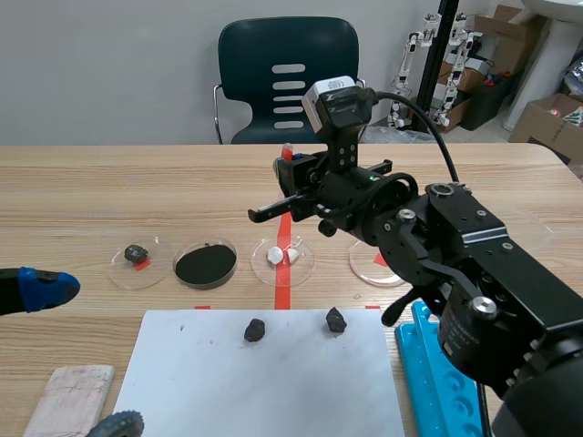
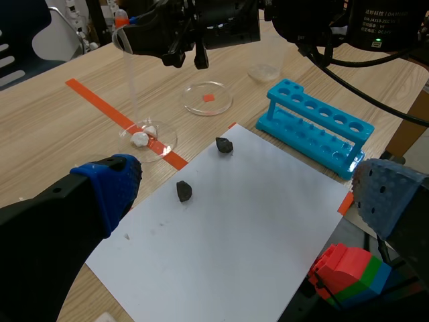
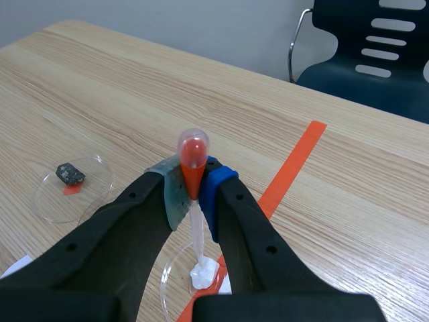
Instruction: Squeeze the dropper onto the mineral
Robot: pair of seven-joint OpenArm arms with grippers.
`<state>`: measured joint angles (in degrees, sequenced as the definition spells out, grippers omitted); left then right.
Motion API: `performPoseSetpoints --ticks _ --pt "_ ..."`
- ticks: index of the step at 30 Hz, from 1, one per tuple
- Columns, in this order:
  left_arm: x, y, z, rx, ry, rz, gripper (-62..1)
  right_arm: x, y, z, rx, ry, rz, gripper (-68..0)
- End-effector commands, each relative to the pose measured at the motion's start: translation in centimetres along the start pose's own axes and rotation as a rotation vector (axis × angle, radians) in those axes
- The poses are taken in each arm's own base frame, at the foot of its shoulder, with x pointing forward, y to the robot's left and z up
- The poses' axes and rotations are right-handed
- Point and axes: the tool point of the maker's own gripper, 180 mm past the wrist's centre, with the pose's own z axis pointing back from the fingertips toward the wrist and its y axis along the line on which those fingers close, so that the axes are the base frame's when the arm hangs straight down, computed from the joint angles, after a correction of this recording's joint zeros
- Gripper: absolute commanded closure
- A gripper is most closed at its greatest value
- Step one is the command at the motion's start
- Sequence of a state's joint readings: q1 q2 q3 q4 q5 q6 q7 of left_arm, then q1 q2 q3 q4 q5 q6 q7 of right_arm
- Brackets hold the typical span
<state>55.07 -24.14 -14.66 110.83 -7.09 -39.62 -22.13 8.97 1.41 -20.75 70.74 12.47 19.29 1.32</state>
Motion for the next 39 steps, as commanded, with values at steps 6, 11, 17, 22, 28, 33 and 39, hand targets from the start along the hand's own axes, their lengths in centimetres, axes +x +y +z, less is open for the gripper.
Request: performPoseSetpoints --ticks 6,11,17,22,28,33,39 --pt "0.9 -0.4 -0.2 -0.013 -0.035 0.008 -62.3 1.5 -0.2 -0.4 0.000 -0.038 0.008 -0.6" --pt "0.9 -0.4 -0.2 -0.013 -0.035 0.008 -62.3 1.5 -0.2 -0.4 0.000 -0.039 0.008 -0.6" --pt "0.9 -0.4 -0.2 -0.013 -0.035 0.008 -62.3 1.5 -0.2 -0.4 0.000 -0.038 0.008 -0.6" --pt "0.9 -0.4 -0.2 -0.013 -0.035 0.008 -62.3 1.4 -0.2 -0.4 0.000 -0.030 0.008 -0.6" --pt "0.9 -0.4 -0.2 -0.013 -0.035 0.008 -62.3 1.4 -0.3 -0.4 0.000 -0.031 0.008 -0.6" --pt "0.9 -0.4 -0.2 -0.013 -0.035 0.008 -62.3 1.5 -0.2 -0.4 0.001 -0.030 0.010 -0.6" --pt "0.9 -0.4 -0.2 -0.013 -0.035 0.008 -62.3 3.0 -0.1 -0.2 0.004 -0.038 0.039 -0.6"
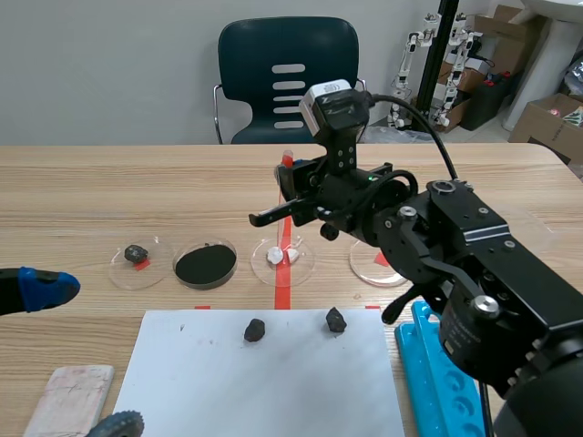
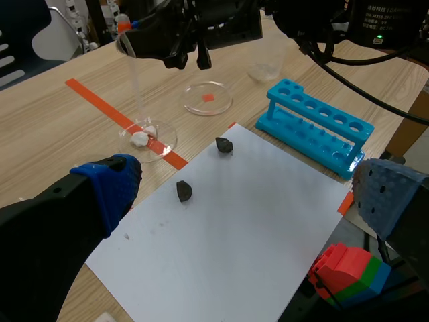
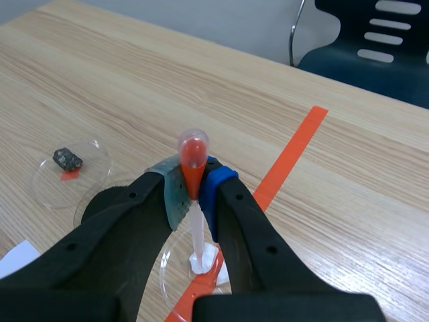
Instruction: Squeeze the dropper onto the mineral
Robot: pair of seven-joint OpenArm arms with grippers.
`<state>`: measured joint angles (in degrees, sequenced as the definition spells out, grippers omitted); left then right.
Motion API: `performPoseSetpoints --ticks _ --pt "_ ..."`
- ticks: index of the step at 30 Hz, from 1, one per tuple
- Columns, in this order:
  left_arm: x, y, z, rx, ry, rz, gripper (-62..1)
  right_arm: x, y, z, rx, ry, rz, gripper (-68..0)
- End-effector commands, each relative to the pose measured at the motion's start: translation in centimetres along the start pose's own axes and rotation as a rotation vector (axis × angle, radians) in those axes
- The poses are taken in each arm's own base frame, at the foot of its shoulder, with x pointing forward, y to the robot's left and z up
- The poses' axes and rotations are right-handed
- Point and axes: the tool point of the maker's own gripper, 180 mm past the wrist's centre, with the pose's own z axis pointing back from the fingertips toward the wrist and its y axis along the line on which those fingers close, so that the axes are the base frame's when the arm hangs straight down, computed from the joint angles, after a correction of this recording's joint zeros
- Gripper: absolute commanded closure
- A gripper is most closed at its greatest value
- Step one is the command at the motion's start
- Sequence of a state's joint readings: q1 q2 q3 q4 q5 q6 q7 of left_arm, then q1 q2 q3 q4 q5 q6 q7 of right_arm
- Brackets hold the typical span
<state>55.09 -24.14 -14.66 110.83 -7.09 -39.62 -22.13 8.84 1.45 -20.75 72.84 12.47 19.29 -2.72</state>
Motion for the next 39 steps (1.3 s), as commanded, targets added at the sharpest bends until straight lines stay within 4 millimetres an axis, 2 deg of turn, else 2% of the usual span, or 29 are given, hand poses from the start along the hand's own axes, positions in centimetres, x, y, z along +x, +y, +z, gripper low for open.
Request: performPoseSetpoints --ticks 1,6,12,21,28,39 --pt "0.9 -0.4 -0.2 -0.013 -0.035 0.008 -62.3 3.3 -0.2 -0.1 0.002 -0.079 0.030 -0.6" --pt "0.9 -0.4 -0.2 -0.013 -0.035 0.008 -62.3 4.2 0.3 0.4 0.006 -0.079 0.046 -0.6" --pt "0.9 -0.4 -0.2 -0.013 -0.035 0.008 -62.3 4.6 1.4 1.9 0.012 -0.079 0.055 -0.6" --pt "0.9 -0.4 -0.2 -0.013 -0.035 0.008 -62.3 5.7 3.0 5.5 0.023 -0.104 0.093 -0.6" --pt "0.9 -0.4 -0.2 -0.013 -0.035 0.008 -62.3 5.7 4.2 8.3 0.030 -0.103 0.102 -0.6" --pt "0.9 -0.4 -0.2 -0.013 -0.035 0.008 -62.3 6.5 4.4 12.2 -0.025 -0.108 0.081 -0.6"
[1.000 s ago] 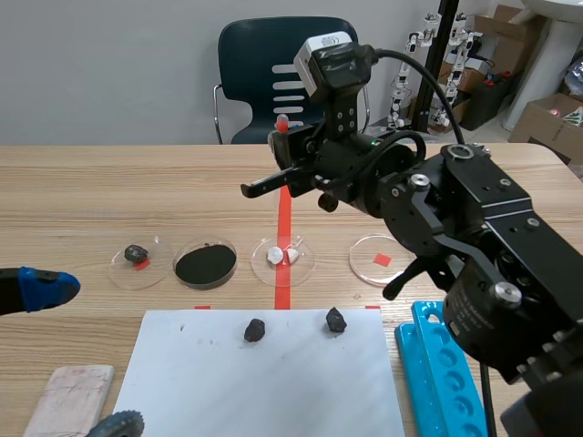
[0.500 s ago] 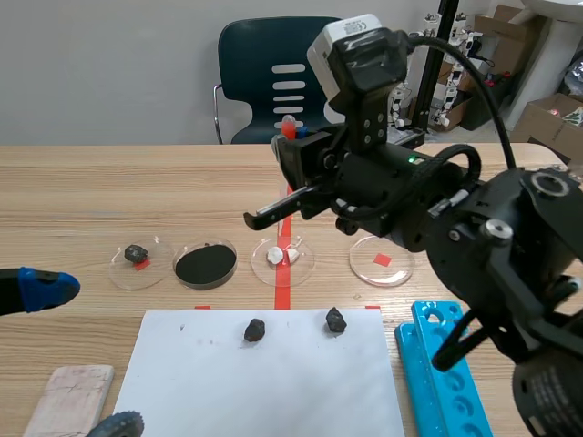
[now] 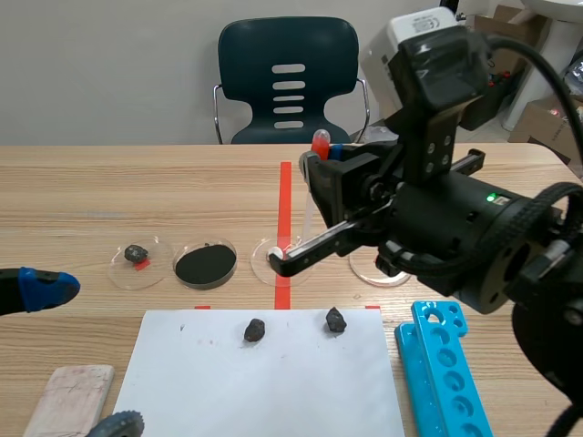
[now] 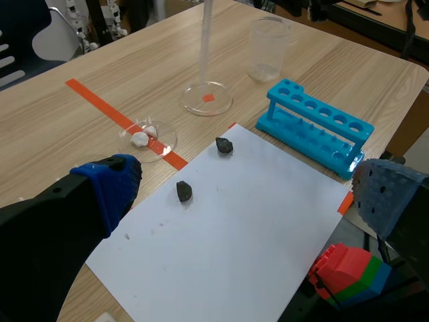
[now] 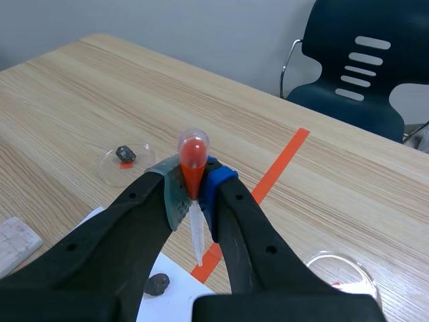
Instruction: Squeeze the dropper onto the mineral
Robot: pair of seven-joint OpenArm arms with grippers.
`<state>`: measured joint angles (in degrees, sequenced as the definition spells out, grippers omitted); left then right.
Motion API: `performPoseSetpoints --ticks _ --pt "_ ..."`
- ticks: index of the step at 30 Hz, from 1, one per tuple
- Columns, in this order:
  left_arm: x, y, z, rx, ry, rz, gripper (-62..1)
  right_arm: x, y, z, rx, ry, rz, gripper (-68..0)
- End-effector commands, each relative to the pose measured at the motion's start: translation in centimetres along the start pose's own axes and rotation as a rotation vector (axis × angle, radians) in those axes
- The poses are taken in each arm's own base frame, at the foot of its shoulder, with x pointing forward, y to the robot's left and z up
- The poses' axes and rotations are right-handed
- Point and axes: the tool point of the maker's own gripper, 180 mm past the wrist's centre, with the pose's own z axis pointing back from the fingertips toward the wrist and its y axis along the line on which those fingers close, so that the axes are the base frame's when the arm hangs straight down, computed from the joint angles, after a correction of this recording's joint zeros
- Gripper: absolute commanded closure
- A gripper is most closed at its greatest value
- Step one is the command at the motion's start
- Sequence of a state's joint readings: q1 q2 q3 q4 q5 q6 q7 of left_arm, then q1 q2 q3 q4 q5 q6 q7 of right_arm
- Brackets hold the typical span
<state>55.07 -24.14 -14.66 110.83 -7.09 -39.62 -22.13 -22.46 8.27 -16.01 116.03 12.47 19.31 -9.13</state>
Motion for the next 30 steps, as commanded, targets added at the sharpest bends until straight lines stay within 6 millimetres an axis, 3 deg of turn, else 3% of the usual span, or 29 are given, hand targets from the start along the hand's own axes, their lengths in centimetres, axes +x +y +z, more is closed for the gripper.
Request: performPoseSetpoints --ticks 1,8,30 --pt "0.9 -0.4 -0.2 -0.013 -0.035 0.008 -62.3 1.2 -0.2 0.5 -0.011 -0.035 0.007 -0.6" --pt "0.9 -0.4 -0.2 -0.013 -0.035 0.008 -62.3 1.1 -0.9 2.0 -0.052 -0.020 0.013 -0.6" --pt "0.9 -0.4 -0.2 -0.012 -0.035 0.008 -62.3 1.0 -1.1 2.1 -0.058 -0.015 0.014 -0.6"
